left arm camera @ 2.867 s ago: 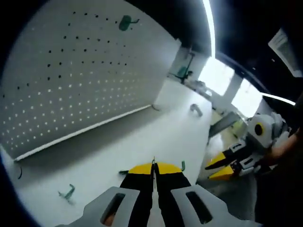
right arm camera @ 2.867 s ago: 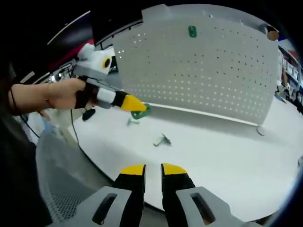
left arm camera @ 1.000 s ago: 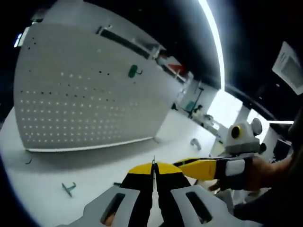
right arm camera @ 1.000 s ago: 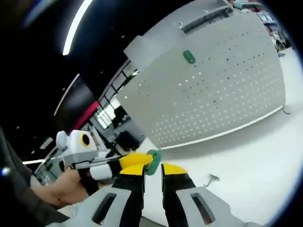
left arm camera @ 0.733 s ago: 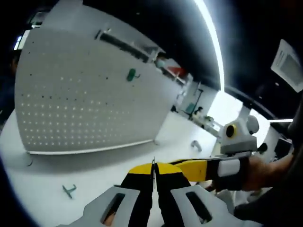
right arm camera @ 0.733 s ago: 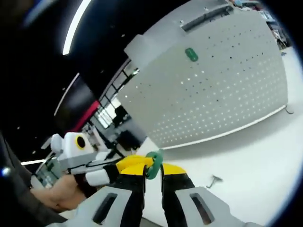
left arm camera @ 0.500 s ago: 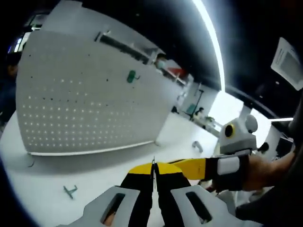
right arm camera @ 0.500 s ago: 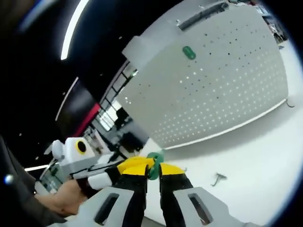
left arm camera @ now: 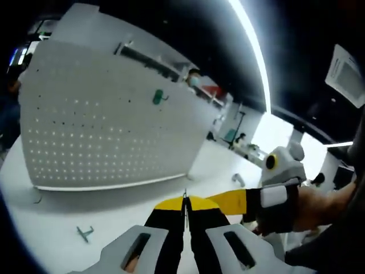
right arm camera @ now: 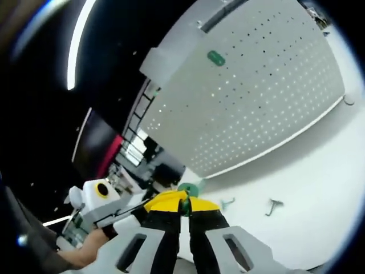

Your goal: Insert the hook assembly into the mounting plate slot until the hook locks in place.

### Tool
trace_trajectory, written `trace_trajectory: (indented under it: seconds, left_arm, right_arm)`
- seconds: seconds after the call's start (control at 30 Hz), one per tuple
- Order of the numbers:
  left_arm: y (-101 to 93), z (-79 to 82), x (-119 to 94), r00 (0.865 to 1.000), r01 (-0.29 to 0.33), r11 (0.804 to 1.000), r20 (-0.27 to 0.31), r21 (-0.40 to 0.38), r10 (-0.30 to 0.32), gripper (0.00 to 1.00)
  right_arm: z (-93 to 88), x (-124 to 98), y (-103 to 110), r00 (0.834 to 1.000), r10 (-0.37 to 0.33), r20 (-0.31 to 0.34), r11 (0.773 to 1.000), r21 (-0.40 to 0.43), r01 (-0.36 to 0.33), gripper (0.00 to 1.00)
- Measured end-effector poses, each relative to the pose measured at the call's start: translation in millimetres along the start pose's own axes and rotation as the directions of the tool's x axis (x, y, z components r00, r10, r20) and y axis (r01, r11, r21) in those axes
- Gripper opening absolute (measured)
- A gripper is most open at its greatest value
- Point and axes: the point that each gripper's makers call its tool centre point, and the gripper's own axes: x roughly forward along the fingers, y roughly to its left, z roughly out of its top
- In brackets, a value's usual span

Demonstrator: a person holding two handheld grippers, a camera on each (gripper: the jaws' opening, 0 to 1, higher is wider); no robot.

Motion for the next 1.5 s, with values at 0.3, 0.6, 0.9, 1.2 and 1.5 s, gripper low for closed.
trace_trajectory:
  seconds: [0.3,0.6,0.9,1.2,1.5]
  left_arm:
    - [1.6,-2.4,-1.8,1.0,0.013,0.999,0.012,-0.031,-0.012,0.02]
    - [4.5,-3.9,-2.8,1.0,0.003,1.0,-0.001,0.003,-0.003,0.07]
    - [8.4,-5.5,-5.7,1.0,0.005,1.0,-0.015,-0.008,-0.005,0.24]
    - [2.3,0.5,-11.6,1.0,0.024,1.0,0.006,0.018,-0.024,0.48]
    - [1.3,0.6,-14.5,1.0,0.026,0.998,-0.012,0.054,-0.026,0.71]
  right_arm:
    - [-2.4,0.7,-1.6,1.0,-0.015,-0.007,0.998,-0.053,0.015,0.0]
    - [1.5,1.7,-2.4,0.999,-0.038,0.003,0.986,-0.162,0.038,0.0]
    - [11.7,1.7,-3.6,0.998,-0.067,0.005,0.944,-0.323,0.065,0.0]
    - [15.0,2.7,0.5,0.996,-0.083,0.008,0.879,-0.471,0.077,0.0]
    - [24.8,4.2,-1.1,0.995,-0.102,0.014,0.854,-0.512,0.094,0.0]
